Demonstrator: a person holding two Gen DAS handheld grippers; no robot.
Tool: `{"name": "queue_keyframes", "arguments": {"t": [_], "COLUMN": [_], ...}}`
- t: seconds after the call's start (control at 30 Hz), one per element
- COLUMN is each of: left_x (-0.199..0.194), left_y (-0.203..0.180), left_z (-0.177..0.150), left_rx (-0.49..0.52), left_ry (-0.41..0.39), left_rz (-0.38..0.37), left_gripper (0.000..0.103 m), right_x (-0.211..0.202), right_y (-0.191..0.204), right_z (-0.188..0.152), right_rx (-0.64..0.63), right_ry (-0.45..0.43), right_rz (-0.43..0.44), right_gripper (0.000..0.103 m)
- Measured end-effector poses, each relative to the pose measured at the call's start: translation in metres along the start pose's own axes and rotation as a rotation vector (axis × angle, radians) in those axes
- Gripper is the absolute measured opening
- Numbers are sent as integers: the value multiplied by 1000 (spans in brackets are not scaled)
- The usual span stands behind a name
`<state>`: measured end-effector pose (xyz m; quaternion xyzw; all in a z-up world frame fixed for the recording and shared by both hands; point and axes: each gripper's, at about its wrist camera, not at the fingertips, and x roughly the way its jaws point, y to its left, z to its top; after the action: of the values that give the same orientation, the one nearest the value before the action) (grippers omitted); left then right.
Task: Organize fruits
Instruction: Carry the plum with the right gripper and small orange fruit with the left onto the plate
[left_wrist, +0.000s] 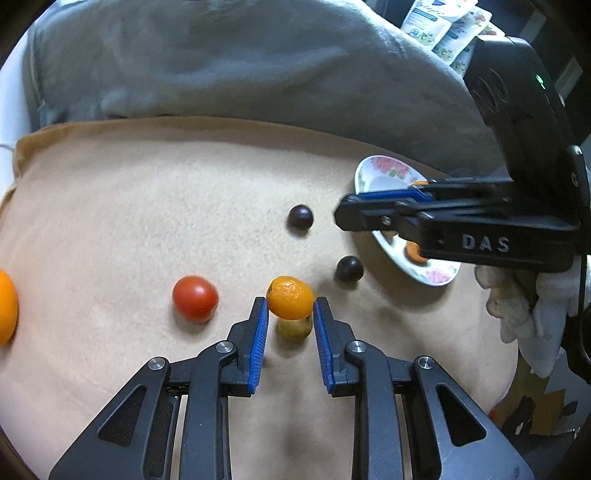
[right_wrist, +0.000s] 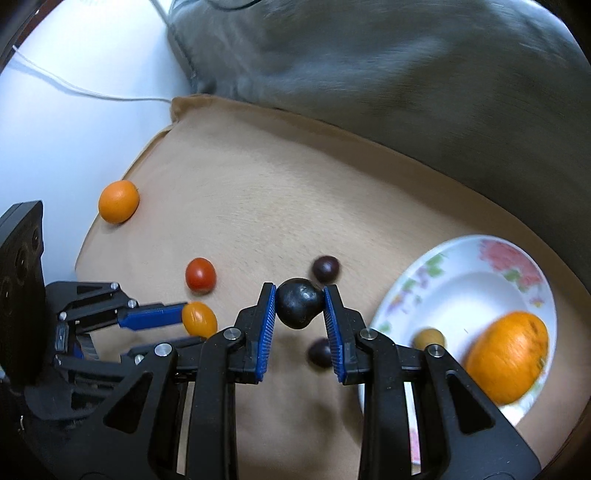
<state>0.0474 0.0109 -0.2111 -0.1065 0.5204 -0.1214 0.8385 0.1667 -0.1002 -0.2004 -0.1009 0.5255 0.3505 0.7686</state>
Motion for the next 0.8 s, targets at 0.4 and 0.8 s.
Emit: {"name": "queue_keyframes", "arguments": {"t": [0.4, 0.8], "left_x": [7, 20], "left_y": [-25, -54], "left_z": [29, 57], "left_rx": [85, 156], "left_ry": [-5, 0], "left_rz": [-33, -56], "left_gripper": [23, 23], "right_x": [-41, -63], "right_y": [-38, -71], "right_z": [-33, -63], "right_rx": [107, 192], "right_ry": [-53, -71], "right_rz": [-64, -120], "right_gripper": [27, 27]}}
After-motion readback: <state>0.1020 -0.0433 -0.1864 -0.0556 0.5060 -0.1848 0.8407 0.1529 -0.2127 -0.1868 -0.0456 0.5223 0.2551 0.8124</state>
